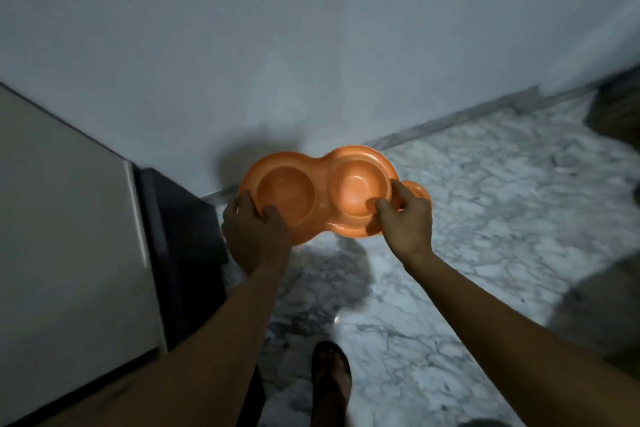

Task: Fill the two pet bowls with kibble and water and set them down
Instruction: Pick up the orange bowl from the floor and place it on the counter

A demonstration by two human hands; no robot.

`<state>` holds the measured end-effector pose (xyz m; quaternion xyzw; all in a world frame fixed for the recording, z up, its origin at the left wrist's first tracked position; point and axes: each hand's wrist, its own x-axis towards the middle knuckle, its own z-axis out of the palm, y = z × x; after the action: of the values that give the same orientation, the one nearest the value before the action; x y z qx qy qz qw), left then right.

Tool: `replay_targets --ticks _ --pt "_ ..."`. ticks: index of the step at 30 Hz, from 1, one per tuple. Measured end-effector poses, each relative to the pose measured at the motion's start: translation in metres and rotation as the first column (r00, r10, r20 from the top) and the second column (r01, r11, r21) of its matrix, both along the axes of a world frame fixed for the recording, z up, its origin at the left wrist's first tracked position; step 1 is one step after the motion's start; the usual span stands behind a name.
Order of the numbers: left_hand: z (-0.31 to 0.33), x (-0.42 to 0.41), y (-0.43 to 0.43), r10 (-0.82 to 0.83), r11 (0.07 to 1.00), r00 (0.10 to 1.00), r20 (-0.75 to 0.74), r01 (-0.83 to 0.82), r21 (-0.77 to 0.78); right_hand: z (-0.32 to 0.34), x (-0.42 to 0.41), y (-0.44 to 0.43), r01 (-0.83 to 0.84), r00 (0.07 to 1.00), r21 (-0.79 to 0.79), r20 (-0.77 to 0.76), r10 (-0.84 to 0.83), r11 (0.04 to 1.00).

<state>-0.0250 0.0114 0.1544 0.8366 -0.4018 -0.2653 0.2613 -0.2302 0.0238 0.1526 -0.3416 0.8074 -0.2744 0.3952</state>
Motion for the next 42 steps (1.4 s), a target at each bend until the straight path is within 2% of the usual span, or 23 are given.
replay_targets --ticks 7,11,16,19,23,31,34,42 --pt "0.25 0.026 0.077 -0.104 0.966 0.994 -0.036 0.093 -0.242 0.269 0.025 0.072 0.052 0.997 -0.208 -0.053 -0.064 0.977" --pt "0.383 0.102 0.155 -0.114 0.913 0.991 -0.076 0.074 -0.402 0.397 0.092 0.152 0.058 0.997 -0.356 -0.022 -0.07 0.933" --pt "0.475 0.226 0.225 -0.189 0.863 0.979 -0.079 0.127 -0.49 0.488 0.19 0.221 0.022 0.999 -0.425 0.04 -0.005 0.905" --pt "0.523 0.311 0.261 -0.183 0.858 0.983 -0.028 0.146 -0.492 0.529 0.262 0.249 -0.025 0.997 -0.468 0.056 0.058 0.883" --pt "0.552 0.404 0.299 -0.128 0.862 0.991 0.033 0.128 -0.491 0.547 0.351 0.262 -0.113 0.976 -0.493 0.106 0.189 0.863" --pt "0.54 0.593 0.393 0.127 0.912 0.992 0.016 -0.11 -0.396 0.53 0.549 0.29 -0.404 0.861 -0.437 0.115 0.496 0.803" --pt "0.525 0.657 0.394 0.15 0.922 0.989 -0.001 -0.141 -0.36 0.516 0.615 0.285 -0.456 0.838 -0.403 0.104 0.535 0.793" --pt "0.459 0.816 0.33 0.145 0.959 0.987 -0.064 -0.156 -0.235 0.461 0.773 0.234 -0.424 0.882 -0.279 0.088 0.462 0.862"
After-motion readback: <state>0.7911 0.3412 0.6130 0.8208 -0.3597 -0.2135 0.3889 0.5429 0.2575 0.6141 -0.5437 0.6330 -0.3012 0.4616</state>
